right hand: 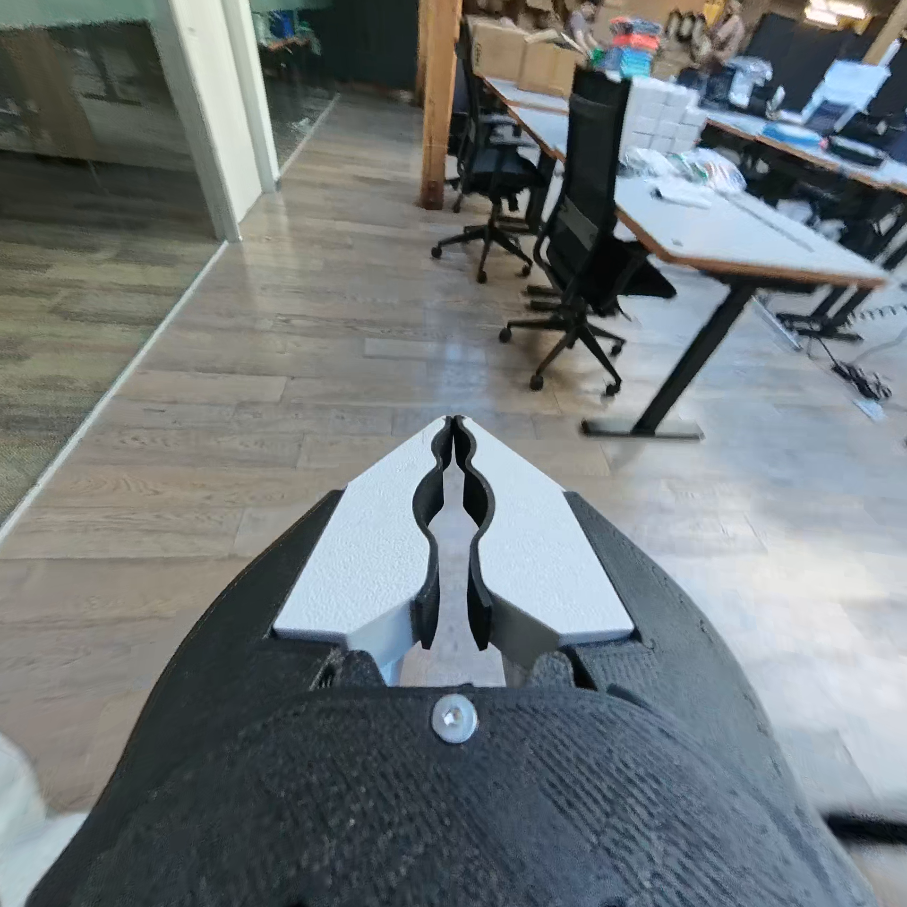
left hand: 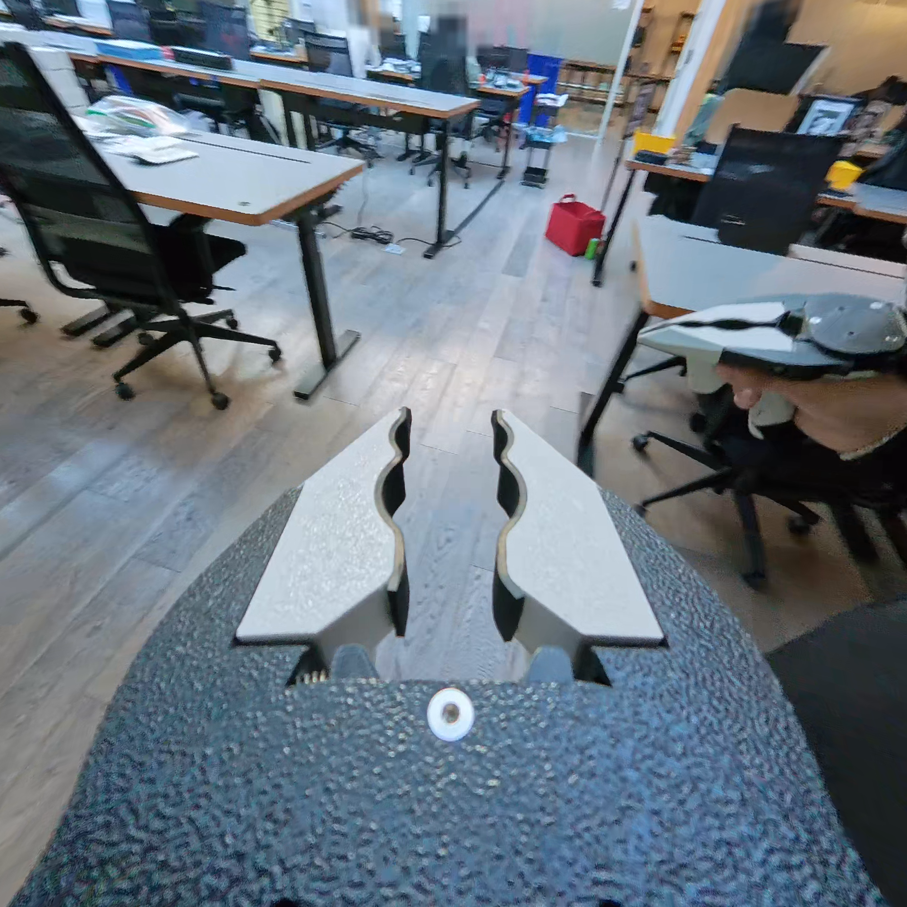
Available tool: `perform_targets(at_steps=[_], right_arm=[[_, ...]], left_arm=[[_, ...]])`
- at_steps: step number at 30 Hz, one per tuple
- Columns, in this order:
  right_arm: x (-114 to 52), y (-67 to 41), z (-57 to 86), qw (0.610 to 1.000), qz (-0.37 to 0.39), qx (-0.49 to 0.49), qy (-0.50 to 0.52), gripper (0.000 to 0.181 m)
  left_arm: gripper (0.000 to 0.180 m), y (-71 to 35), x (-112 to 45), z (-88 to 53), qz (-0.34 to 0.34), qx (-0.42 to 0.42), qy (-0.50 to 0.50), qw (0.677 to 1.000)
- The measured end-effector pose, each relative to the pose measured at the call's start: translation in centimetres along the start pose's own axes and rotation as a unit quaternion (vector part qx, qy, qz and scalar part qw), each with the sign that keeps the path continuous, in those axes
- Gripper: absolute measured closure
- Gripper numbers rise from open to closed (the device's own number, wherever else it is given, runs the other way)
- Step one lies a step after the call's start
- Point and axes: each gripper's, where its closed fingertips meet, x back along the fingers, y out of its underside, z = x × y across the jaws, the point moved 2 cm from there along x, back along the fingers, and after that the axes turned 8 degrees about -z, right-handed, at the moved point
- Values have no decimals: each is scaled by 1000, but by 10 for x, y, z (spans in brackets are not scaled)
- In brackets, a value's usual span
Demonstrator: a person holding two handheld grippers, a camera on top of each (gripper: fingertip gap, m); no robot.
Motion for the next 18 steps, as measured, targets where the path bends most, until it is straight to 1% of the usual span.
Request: perform_targets(at_steps=[3,5,6,8,10,14,15,18], right_arm=[[-70,-59,37,999,23,43,-14,181],[-103,-85,62,998,20,61,-9,181],[-115,-93,73,997,18,68,-7,180],[-136,-99,97,997,13,78,1,181],[-150,-85,121,997,-14,82,8,181],[-175,-42,207,993,-78,64,62,178],[-179,-38,234,993,-82,48,74,178],[-197,-48,320,993,-64,-2,97,181]], left_arm=[[145,-33,-37,-59,5,3,-26,1000],[135,-48,-67,-95,-2,-4,-46,999],[134,-53,-85,-113,-9,-7,-62,998],[134,-61,-126,-134,-20,-15,-62,998],[135,-65,-179,-149,-36,-11,-43,998],[143,-84,-305,-166,-56,-16,29,998],[146,-93,-340,-170,-56,-24,46,997],[152,-136,-446,-180,-48,-43,101,993]])
